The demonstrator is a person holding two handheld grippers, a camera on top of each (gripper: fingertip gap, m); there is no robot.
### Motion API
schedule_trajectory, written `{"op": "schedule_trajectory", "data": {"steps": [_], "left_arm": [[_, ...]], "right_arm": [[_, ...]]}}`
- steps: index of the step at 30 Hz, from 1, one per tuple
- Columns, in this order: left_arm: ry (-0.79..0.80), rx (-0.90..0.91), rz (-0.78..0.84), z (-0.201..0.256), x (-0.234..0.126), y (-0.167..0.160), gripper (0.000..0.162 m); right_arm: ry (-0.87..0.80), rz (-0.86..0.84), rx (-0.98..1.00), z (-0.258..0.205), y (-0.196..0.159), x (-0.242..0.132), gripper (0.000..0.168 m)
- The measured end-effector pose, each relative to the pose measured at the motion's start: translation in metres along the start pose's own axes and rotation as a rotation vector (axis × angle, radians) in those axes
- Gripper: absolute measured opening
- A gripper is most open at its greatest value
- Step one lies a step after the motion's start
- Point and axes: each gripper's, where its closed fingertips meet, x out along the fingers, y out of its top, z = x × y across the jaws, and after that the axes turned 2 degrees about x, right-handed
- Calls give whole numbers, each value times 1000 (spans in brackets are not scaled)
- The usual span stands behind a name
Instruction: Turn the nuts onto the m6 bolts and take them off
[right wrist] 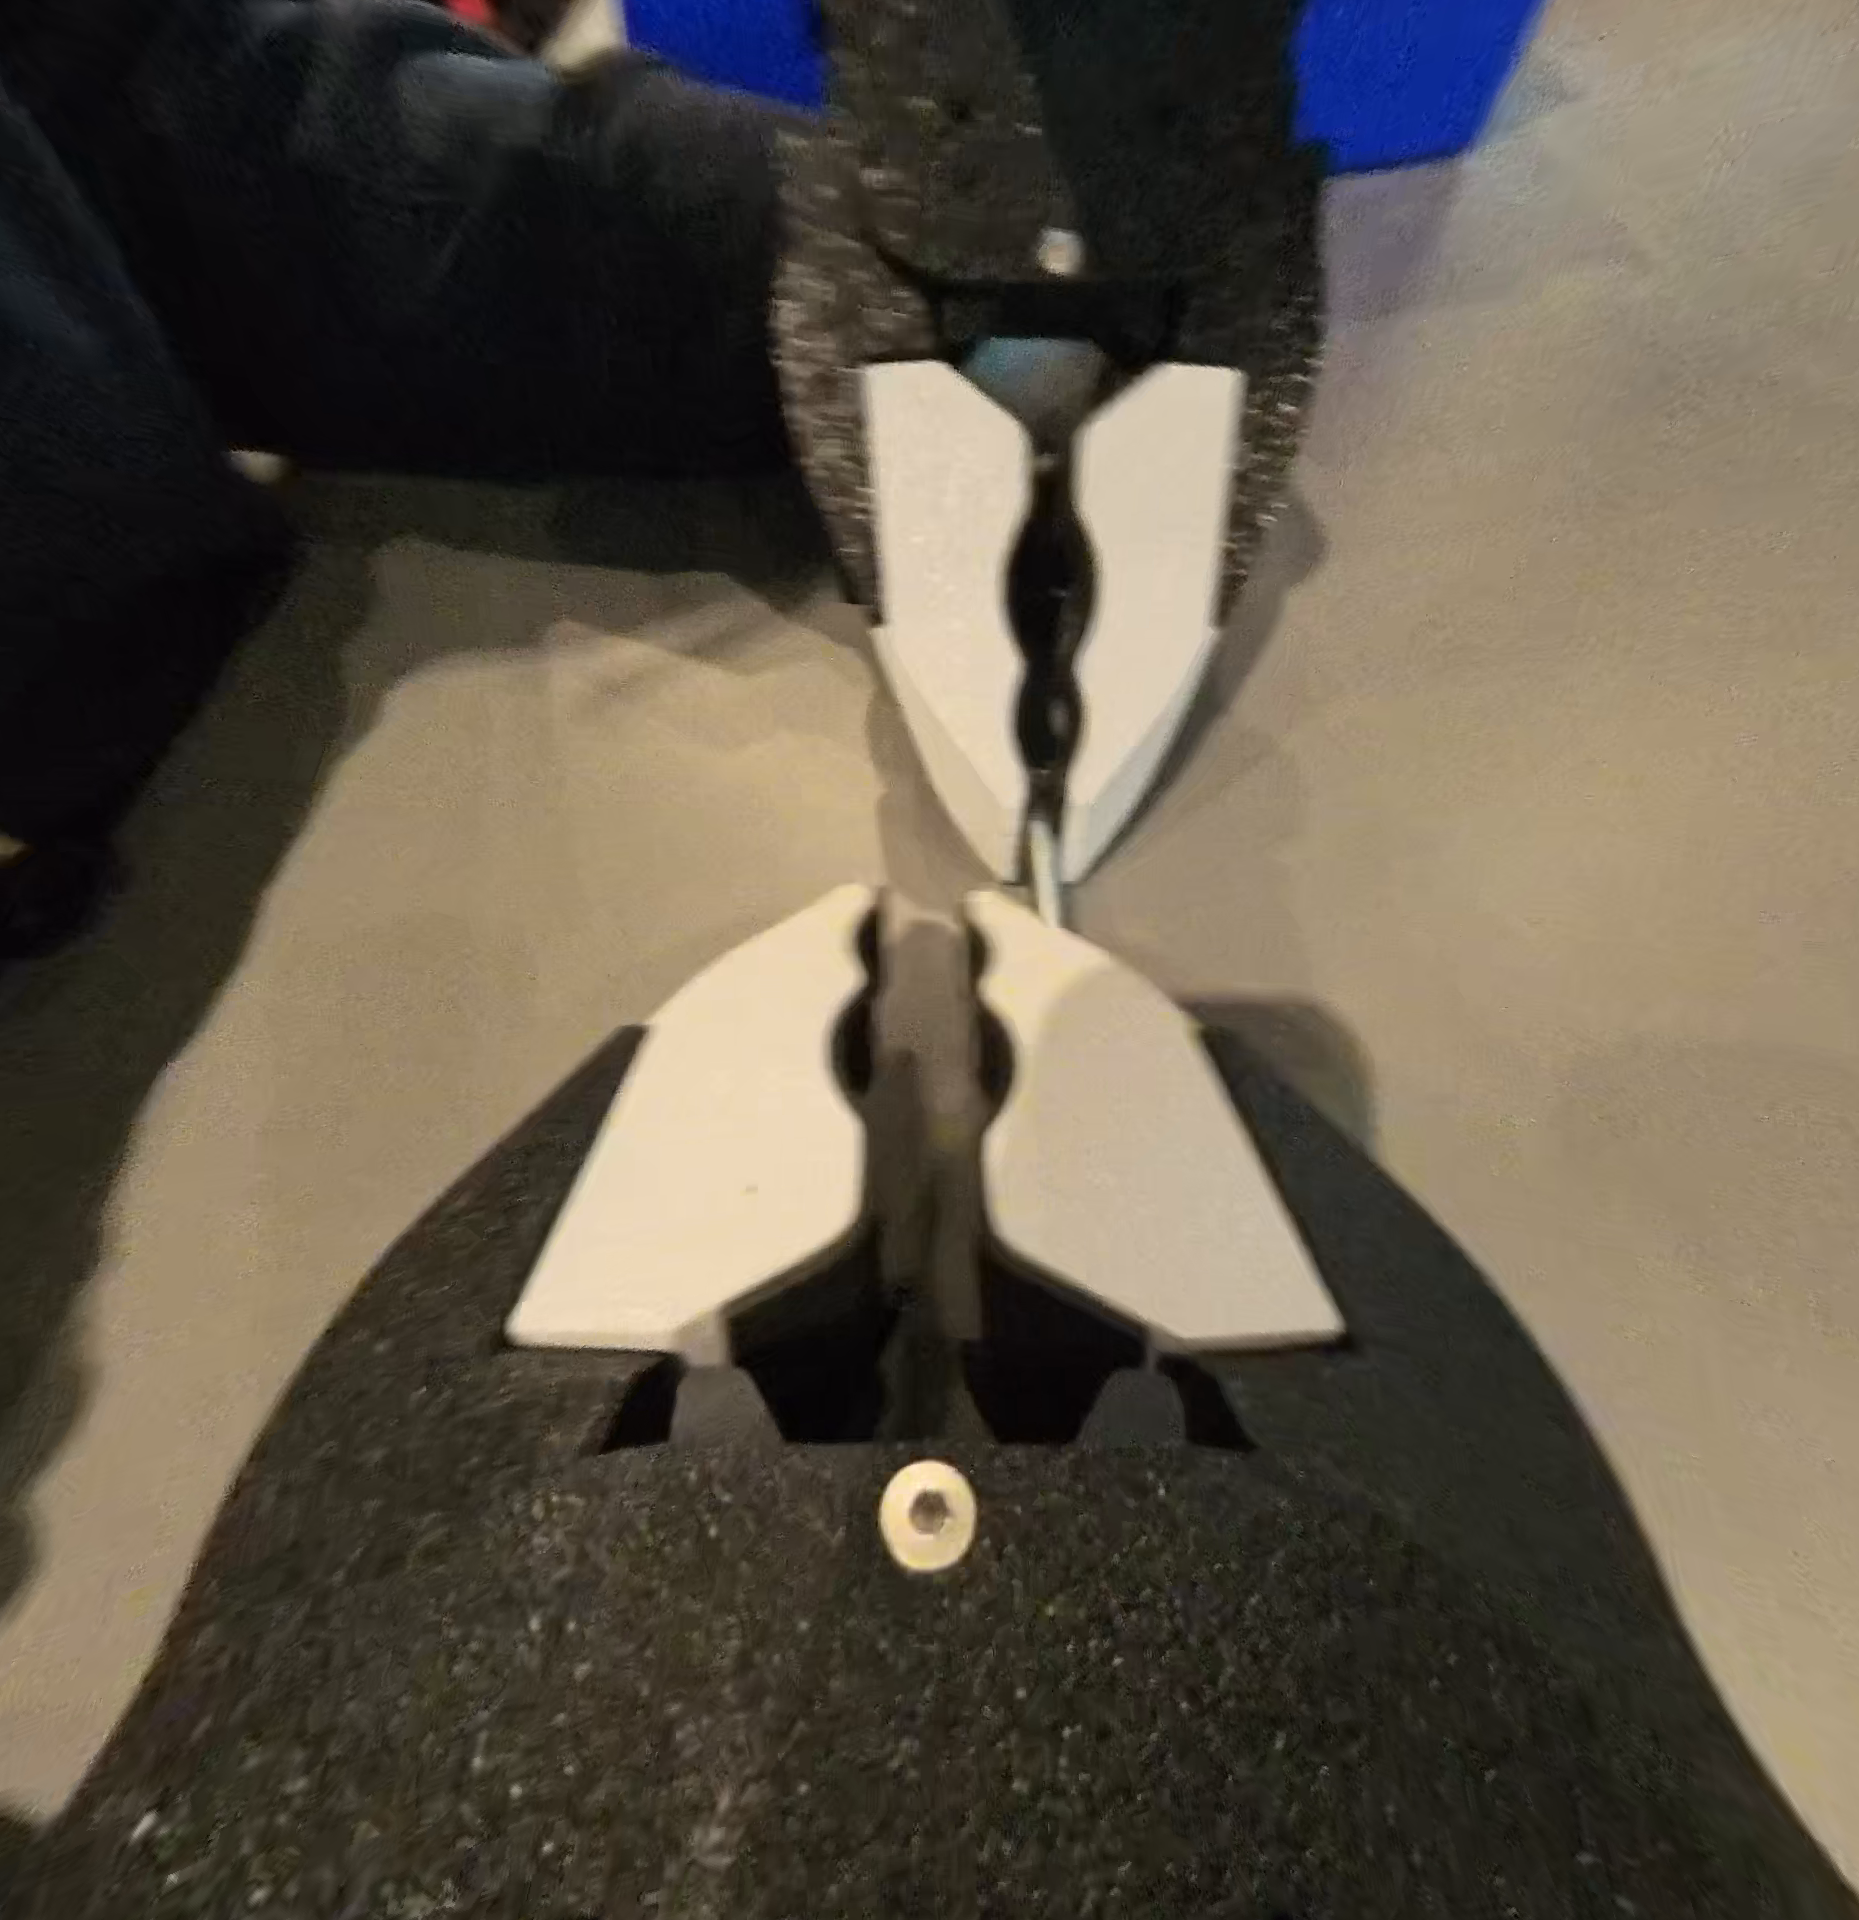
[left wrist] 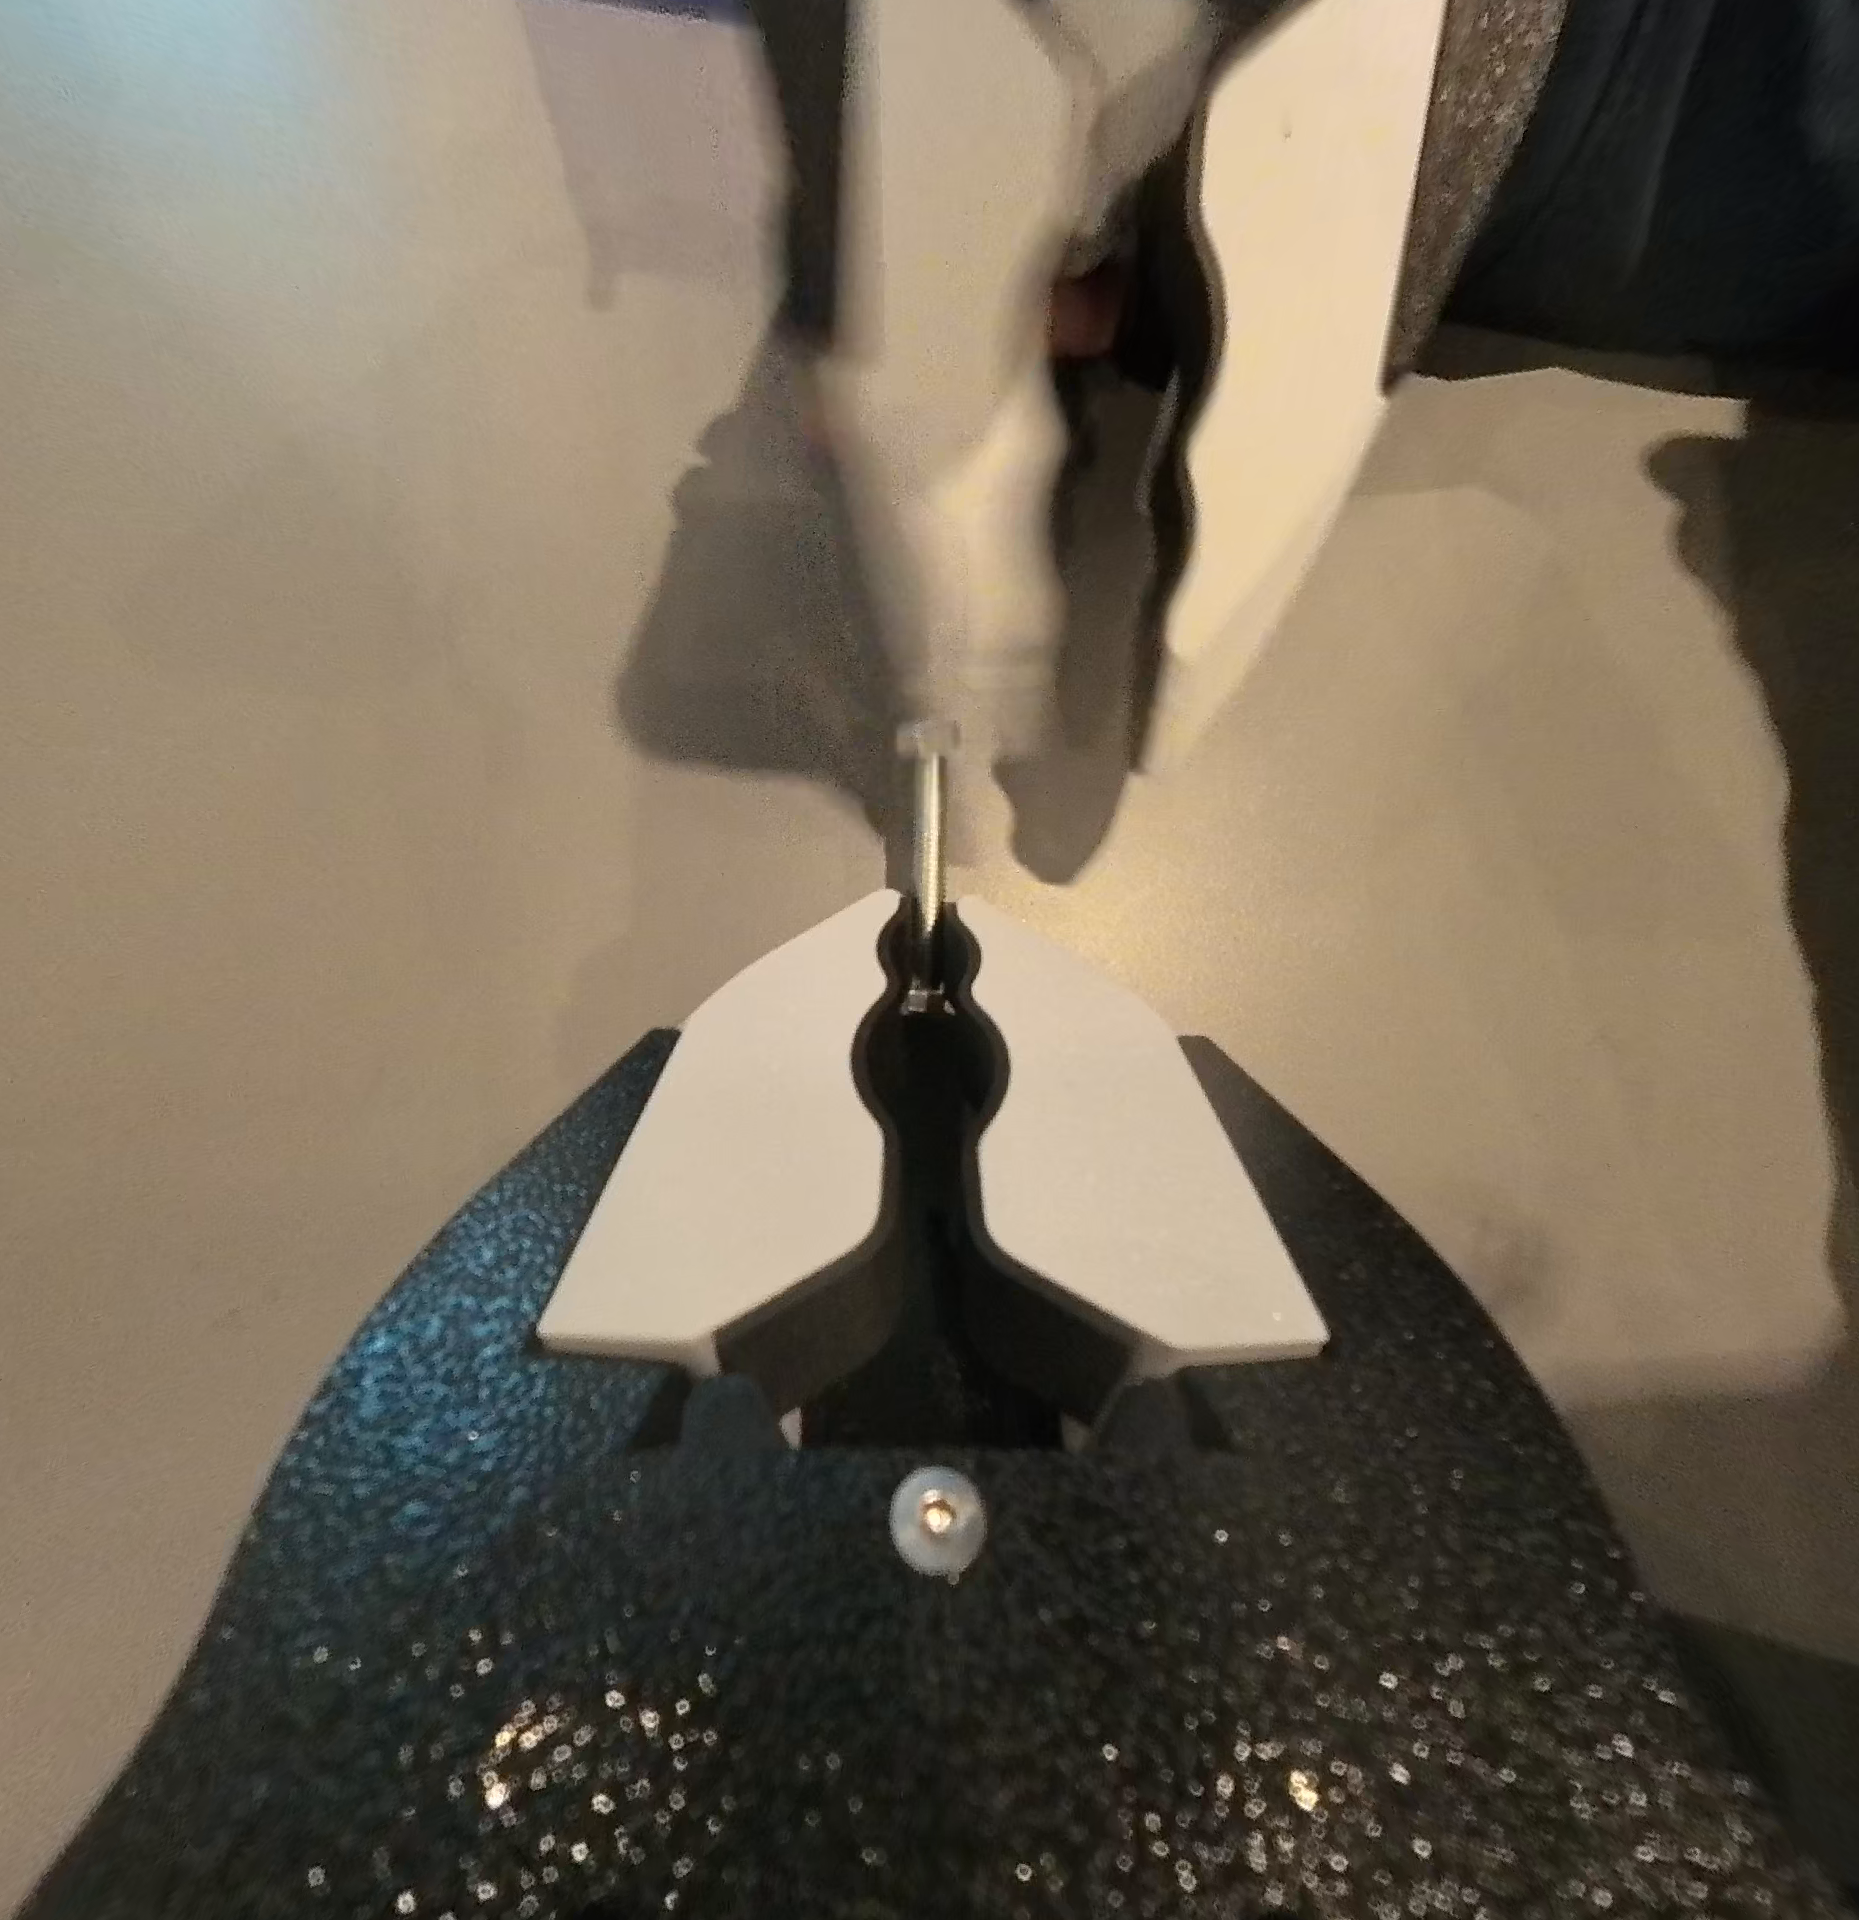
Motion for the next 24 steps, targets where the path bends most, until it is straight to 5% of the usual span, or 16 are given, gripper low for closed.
{"op": "schedule_trajectory", "data": {"steps": [2, 6, 24], "left_arm": [[-1, -1, 0, 0, 0, 0, 5], [-3, -4, 1, 0, 0, 0, 5], [-61, -29, 2, 8, -7, -6, 5]], "right_arm": [[35, 30, 29, -3, 3, -4, 6], [-28, 43, 67, 8, 4, -5, 31], [-209, -123, 106, 41, -15, 6, 14]]}}
